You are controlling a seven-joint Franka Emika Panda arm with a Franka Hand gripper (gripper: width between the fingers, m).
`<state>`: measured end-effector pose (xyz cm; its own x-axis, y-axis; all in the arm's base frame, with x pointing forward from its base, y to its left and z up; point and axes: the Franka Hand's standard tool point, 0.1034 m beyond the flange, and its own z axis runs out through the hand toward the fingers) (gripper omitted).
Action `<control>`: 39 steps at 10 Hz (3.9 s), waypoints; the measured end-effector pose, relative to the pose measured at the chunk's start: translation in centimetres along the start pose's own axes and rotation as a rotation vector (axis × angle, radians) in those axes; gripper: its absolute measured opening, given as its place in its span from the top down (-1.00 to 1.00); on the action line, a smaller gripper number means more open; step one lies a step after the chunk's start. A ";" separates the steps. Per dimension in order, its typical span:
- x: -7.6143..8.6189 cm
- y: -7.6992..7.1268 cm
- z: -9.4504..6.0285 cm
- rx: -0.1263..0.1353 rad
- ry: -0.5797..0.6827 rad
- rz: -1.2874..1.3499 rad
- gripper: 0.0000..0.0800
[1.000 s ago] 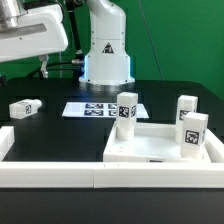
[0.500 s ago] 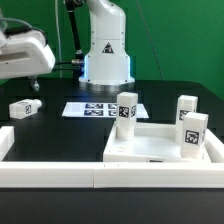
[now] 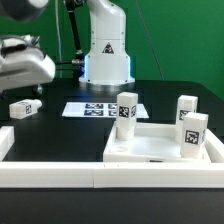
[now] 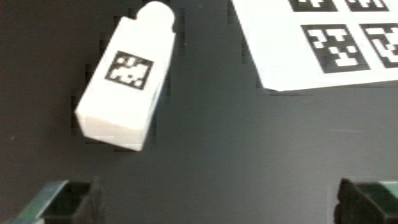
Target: Assemble square table
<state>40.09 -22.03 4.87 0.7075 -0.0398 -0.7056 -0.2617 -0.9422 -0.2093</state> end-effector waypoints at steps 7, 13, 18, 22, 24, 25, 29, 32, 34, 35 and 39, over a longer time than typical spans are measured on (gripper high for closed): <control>-0.7 2.6 1.8 0.006 -0.033 0.109 -0.62; -1.4 3.1 6.7 0.029 -0.110 0.172 -0.62; -1.4 3.1 6.7 0.029 -0.110 0.169 0.28; -1.4 3.1 6.7 0.029 -0.110 0.169 0.28; -1.4 3.1 6.7 0.029 -0.110 0.169 0.28; -1.4 3.1 6.7 0.029 -0.110 0.169 0.28; -2.6 -0.9 0.7 0.027 -0.073 0.110 0.28; -2.2 -1.5 0.3 0.007 0.033 0.094 0.28; -1.9 -2.0 -0.4 -0.010 0.155 0.097 0.28; -1.6 -4.3 -2.0 -0.029 0.200 0.095 0.28; 1.5 -14.4 -10.0 -0.053 0.536 0.172 0.27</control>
Offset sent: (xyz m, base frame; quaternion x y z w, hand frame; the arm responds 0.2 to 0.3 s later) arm 0.0000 0.0000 0.0000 0.0000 0.0000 0.0000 1.0000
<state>51.43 -11.86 13.60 0.8955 -0.3451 -0.2811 -0.3796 -0.9219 -0.0777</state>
